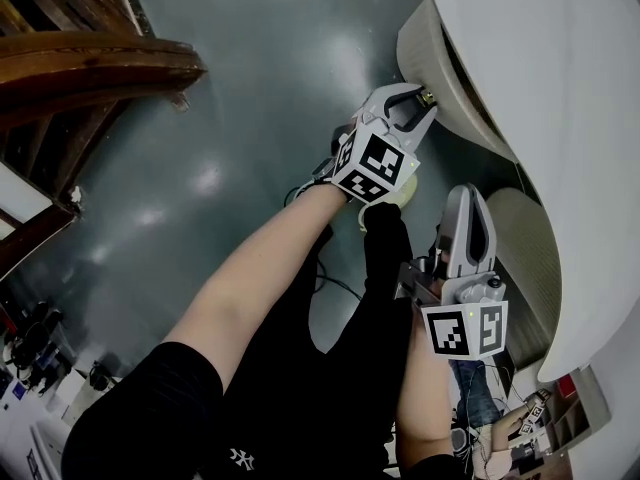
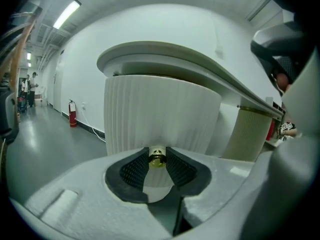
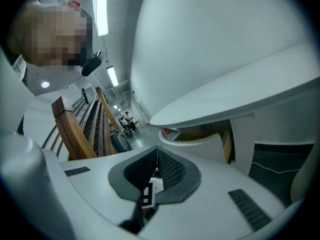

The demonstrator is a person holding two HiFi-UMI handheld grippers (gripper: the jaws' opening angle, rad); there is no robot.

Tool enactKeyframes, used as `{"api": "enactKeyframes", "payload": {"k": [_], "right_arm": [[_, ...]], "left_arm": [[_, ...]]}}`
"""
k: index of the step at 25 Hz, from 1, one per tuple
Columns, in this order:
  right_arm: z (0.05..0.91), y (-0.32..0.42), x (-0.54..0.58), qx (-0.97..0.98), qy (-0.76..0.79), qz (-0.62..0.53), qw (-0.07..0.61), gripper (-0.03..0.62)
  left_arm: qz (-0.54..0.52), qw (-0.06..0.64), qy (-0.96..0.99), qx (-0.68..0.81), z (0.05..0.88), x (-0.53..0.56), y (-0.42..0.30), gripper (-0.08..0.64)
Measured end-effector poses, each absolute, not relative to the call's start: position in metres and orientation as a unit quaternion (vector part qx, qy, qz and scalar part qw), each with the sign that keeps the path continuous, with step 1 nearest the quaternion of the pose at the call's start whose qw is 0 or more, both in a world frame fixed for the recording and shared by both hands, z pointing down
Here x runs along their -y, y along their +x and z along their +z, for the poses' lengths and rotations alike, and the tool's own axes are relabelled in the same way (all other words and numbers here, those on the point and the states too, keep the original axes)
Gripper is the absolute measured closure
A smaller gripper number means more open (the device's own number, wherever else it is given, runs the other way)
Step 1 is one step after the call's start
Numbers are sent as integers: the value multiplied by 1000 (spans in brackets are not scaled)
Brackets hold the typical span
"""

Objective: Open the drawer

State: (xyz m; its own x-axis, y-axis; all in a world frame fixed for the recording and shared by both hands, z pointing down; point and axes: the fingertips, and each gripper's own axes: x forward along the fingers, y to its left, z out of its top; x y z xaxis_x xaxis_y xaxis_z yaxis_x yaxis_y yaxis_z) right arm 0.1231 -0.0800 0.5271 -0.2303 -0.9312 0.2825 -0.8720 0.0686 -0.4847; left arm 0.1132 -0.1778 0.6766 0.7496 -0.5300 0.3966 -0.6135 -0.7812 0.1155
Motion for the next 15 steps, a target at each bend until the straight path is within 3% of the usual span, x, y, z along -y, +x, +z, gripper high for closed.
{"api": "enactKeyframes", "payload": {"k": [15], "right_arm": [[515, 71, 45, -733, -616, -287, 31, 577]], "left_arm": [[204, 129, 921, 305, 680, 125, 41, 448]]}}
